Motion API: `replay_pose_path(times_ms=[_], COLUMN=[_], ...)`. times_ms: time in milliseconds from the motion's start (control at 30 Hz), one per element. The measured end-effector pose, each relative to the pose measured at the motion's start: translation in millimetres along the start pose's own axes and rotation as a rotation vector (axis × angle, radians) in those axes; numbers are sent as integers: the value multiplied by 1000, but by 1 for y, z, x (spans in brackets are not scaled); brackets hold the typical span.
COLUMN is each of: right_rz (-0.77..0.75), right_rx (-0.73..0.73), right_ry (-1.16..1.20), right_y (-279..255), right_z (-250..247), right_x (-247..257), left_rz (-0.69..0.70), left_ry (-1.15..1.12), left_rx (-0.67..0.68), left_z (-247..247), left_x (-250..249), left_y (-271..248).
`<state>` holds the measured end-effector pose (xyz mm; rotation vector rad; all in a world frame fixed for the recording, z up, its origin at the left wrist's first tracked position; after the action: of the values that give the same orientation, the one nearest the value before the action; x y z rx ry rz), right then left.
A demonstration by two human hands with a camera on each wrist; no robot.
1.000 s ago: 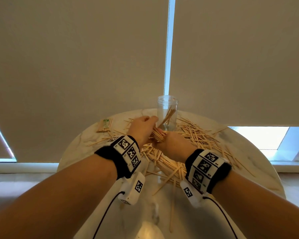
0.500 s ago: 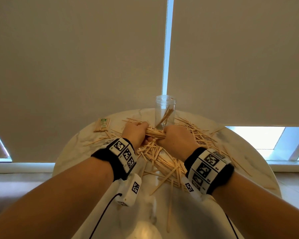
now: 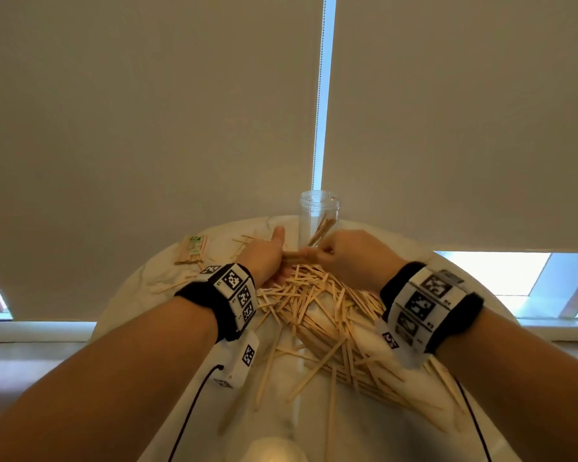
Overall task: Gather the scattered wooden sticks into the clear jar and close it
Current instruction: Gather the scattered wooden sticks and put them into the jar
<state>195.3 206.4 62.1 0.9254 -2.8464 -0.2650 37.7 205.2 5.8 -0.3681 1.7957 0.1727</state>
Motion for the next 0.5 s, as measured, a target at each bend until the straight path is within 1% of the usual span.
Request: replay_pose_path(times_ms=[67, 100, 133, 200, 267, 300, 333, 400, 467, 500], right_rz=[61, 108, 161, 235, 233, 213, 202, 202, 197, 191], right_rx=[-44, -66, -78, -70, -62, -44, 3, 145, 251, 281], right_ry=[-23, -34, -56, -166, -318, -386, -447, -577, -706, -702], right_y=[18, 29, 42, 75, 113, 133, 153, 193, 225, 237], right_z=[-23, -36, -48, -67, -78, -79, -73, -53, -34, -25], right_x=[-23, -35, -49, -67, -71, -68, -67, -72, -81, -83], left_rz=[2, 30, 69, 156, 197, 196, 195, 198, 213, 220], left_ry=[-104, -80, -14, 189, 393, 454, 491, 505, 464, 435], left_rx=[50, 66, 67, 49, 67, 88, 104, 122, 135, 149], left_z=[4, 4, 4, 4, 11, 15, 20, 29, 38, 42], left_x=[-16, -24, -33, -50, -64, -67, -70, -71, -71, -68], left_y=[14, 23, 34, 60, 84, 95, 104, 122, 135, 143])
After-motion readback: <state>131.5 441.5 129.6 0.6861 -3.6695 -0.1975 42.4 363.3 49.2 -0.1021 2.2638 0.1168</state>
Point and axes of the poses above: each hand's wrist, its own y-axis towards the middle knuckle, its own z-axis out of the palm, x = y × z, the point moved 7 cm from there along y, towards the middle knuckle, and after that the axes turned 9 degrees about -y, right-handed, at the moved point
